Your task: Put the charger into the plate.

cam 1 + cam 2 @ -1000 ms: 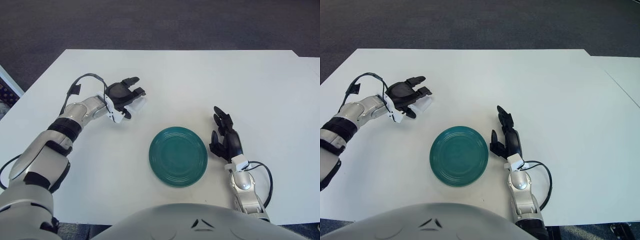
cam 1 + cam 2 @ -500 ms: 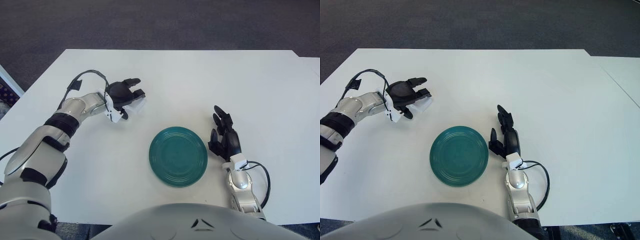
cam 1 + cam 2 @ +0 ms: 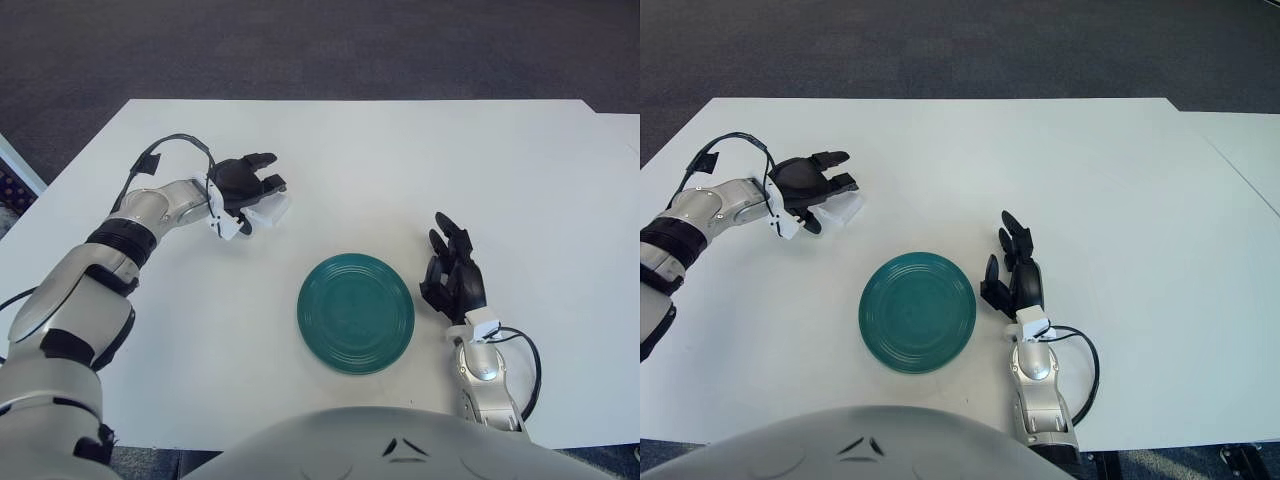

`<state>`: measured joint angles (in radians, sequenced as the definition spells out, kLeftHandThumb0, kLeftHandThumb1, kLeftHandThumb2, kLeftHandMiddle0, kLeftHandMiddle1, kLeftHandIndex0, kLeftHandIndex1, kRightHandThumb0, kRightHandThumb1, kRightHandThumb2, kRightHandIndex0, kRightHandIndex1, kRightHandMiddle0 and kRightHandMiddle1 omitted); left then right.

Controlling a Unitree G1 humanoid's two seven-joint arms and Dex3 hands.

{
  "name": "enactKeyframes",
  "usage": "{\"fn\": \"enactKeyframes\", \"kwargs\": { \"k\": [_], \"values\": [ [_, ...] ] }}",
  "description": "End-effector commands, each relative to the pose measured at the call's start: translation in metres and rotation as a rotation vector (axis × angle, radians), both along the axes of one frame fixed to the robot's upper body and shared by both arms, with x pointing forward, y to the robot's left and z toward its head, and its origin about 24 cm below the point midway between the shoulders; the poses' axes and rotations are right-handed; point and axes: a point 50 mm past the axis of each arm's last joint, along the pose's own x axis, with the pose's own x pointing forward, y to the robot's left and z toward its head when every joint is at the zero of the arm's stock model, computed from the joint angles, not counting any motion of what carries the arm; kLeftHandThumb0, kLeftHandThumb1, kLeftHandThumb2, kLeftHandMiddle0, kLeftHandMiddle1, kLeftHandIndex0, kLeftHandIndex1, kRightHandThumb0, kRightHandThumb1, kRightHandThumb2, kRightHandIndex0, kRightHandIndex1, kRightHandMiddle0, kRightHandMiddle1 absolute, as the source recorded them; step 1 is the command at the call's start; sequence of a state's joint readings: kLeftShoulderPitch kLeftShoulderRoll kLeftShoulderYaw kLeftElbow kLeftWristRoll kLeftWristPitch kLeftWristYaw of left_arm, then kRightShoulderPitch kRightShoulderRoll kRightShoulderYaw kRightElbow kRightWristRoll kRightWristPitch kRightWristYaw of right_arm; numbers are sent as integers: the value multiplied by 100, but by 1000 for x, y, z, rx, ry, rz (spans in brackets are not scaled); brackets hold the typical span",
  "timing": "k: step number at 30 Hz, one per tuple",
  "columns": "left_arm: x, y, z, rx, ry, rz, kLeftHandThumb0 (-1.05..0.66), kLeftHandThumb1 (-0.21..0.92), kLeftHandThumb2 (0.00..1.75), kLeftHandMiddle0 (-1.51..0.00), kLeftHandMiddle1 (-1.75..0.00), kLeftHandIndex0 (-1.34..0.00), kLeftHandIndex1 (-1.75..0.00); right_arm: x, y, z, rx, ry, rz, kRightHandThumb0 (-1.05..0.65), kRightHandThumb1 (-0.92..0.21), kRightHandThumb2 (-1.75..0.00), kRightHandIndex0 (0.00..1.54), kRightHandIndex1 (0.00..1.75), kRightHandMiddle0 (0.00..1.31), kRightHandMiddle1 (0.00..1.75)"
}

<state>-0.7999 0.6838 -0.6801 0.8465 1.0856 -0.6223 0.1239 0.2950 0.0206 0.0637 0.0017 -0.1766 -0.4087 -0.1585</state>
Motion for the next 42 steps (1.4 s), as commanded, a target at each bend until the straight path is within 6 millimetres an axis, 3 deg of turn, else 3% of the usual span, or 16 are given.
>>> {"fn": "enactKeyframes", "kwargs": {
  "k": [1, 7, 21, 22, 23, 24, 25, 26, 28, 29, 30, 31, 32, 34, 36, 42],
  "values": [
    [4, 1, 4, 0, -24, 7, -97, 92, 14, -13, 0, -3, -76, 0, -1, 0, 64, -27, -2, -75, -92, -92, 33, 1, 0, 63],
    [6, 1, 3, -12, -33, 26, -98, 92, 13, -12, 0, -3, -76, 0, -1, -3, 160, -12, 34, -76, -92, -92, 28, 0, 0, 51],
    [13, 4, 1, -62, -47, 115, -101, 92, 15, -13, 0, -2, -74, 0, -5, -6, 28, -31, 64, -76, -92, -94, 18, 0, 0, 35],
    [13, 4, 1, -65, -46, 118, -101, 92, 15, -13, 0, -2, -74, 37, 5, 37, -271, -300, 586, -76, -92, -94, 18, 0, 0, 35],
    [13, 4, 0, -67, -46, 119, -100, 92, 14, -13, 0, -2, -74, 54, 5, 67, -571, -444, 928, -78, -69, -110, 46, 27, 25, 56],
    [13, 4, 0, -68, -46, 120, -100, 92, 14, -14, 0, -1, -74, 62, -1, 87, -804, -506, 1127, -84, -35, -133, 86, 68, 62, 84],
    [13, 4, -2, -68, -50, 123, -100, 92, 13, -14, 0, -1, -73, 94, 2, 89, -1043, -76, 1390, -87, -14, -148, 112, 95, 87, 102],
    [13, 4, -3, -67, -53, 125, -100, 92, 13, -14, 0, -1, -73, 109, 1, 88, -1054, 270, 1508, -70, -22, -134, 102, 105, 79, 108],
    [13, 3, -4, -75, -57, 124, -100, 92, 13, -14, -1, -1, -73, 118, -2, 93, -994, 614, 1615, -29, -50, -93, 75, 131, 57, 126],
    [13, 3, -4, -75, -58, 123, -100, 92, 13, -14, -1, -1, -73, 79, 24, 37, -584, 243, 1317, -23, -54, -87, 71, 134, 54, 128],
    [13, 2, -4, -74, -58, 122, -100, 92, 13, -15, -1, -1, -73, 44, 22, 12, -254, 102, 921, -48, -68, -108, 45, 86, 35, 144],
    [13, 2, -5, -73, -56, 124, -100, 92, 12, -15, -1, -1, -72, 8, 9, -7, 13, 25, 488, -64, -77, -122, 29, 55, 22, 155],
    [13, 2, -5, -73, -54, 125, -100, 92, 12, -15, -1, -1, -72, -17, -2, -18, 142, 5, 212, -66, -80, -117, 27, 46, 18, 135],
    [14, 2, -5, -80, -47, 131, -99, 92, 11, -15, -1, -2, -73, -18, -8, -21, 134, 3, 112, -70, -87, -101, 24, 21, 7, 83],
    [14, 2, -5, -85, -41, 136, -99, 92, 11, -15, -1, -2, -72, -15, -9, -18, 90, 3, 93, -71, -89, -95, 23, 12, 4, 66],
    [16, -1, -4, -103, -11, 154, -98, 92, 10, -15, 0, -2, -71, -13, -5, -9, 27, -2, 69, -74, -92, -90, 23, 4, 0, 51]
  ]
}}
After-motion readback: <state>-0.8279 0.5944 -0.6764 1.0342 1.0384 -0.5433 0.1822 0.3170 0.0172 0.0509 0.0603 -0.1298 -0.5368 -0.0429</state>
